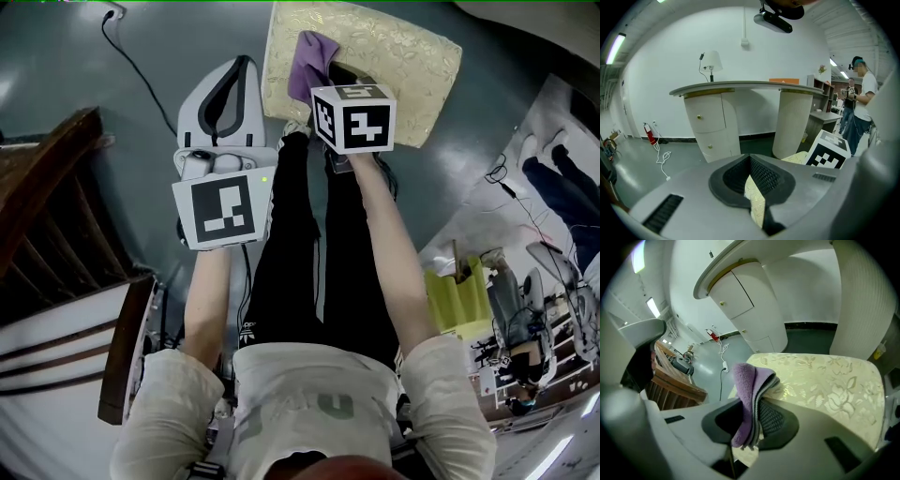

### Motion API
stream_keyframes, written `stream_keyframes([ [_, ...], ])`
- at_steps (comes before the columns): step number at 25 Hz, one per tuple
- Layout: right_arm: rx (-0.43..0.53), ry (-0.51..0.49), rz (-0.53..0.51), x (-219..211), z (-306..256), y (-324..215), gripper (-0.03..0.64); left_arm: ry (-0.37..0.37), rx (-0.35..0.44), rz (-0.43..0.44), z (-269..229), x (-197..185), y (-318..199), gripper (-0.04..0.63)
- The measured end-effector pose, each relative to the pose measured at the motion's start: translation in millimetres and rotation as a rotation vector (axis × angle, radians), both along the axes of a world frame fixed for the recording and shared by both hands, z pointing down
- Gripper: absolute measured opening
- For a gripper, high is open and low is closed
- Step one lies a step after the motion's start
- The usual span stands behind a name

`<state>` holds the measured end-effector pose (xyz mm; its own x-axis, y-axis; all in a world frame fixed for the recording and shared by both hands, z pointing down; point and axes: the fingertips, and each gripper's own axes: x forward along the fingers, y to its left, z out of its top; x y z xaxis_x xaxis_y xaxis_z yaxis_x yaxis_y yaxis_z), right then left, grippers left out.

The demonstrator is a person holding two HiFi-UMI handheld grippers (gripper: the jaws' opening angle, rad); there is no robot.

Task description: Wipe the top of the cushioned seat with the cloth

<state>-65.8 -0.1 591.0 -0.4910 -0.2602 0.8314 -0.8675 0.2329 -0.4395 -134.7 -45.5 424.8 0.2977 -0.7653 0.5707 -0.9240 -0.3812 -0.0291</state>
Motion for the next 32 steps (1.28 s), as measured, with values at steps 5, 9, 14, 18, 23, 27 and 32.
stream_keyframes([
  [5,-0.004,0.063,0.019,58.8,2.2,7.6,0.089,0.008,-0.005,0.034,2.0,21.5,-1.3,0.006],
  [9,-0.009,0.12,0.048,108.8,1.9,17.5,0.089,0.011,-0.01,0.064,2.6,38.1,-0.9,0.006],
  [14,-0.007,0.219,0.079,169.9,1.6,28.5,0.089,0.006,-0.012,0.093,4.1,51.9,-1.3,0.006],
  [18,-0.018,0.306,0.12,220.8,1.5,39.0,0.089,0.014,-0.003,0.108,3.4,63.1,-2.6,0.006],
  [23,-0.035,0.398,0.135,263.1,1.9,47.5,0.089,0.012,-0.001,0.14,-1.3,74.5,-2.6,0.006],
  [27,-0.053,0.467,0.136,288.4,11.1,55.2,0.089,0.009,-0.001,0.143,-1.7,75.2,-0.9,0.006],
  [32,-0.056,0.455,0.178,301.9,17.1,54.7,0.089,0.005,-0.007,0.155,2.6,77.5,2.4,0.006],
])
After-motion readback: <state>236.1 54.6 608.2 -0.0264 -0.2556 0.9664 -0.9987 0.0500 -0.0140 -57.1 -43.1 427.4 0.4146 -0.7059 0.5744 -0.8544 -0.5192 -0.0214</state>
